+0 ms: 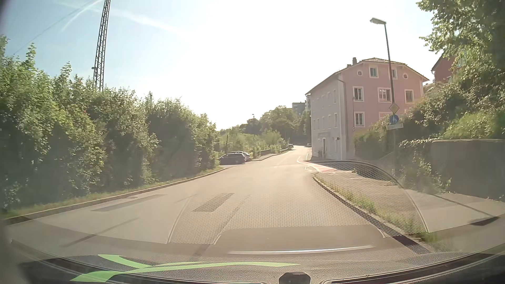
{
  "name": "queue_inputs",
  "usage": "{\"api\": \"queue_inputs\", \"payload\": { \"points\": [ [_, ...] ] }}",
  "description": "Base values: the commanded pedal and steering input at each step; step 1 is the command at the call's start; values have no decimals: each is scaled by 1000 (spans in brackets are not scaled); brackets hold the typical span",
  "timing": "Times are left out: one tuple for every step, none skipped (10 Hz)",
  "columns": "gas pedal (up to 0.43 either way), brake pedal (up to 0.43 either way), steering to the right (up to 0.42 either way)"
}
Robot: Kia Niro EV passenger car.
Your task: Follow the waypoints while adhering to traffic rules and regulations
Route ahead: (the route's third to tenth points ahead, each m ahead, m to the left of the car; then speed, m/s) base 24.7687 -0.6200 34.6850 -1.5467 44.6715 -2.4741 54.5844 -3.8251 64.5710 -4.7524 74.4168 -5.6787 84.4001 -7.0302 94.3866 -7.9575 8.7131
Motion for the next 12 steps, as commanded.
{"api": "queue_inputs", "payload": {
  "points": [
    [87, 0, 13],
    [87, 0, 13],
    [0, 0, 14],
    [0, 0, 13],
    [0, 0, 14],
    [0, 0, 14],
    [0, 0, 14],
    [0, 0, 13],
    [0, 0, 14],
    [0, 0, 12],
    [0, 0, 10],
    [0, 0, 9]
  ]
}}
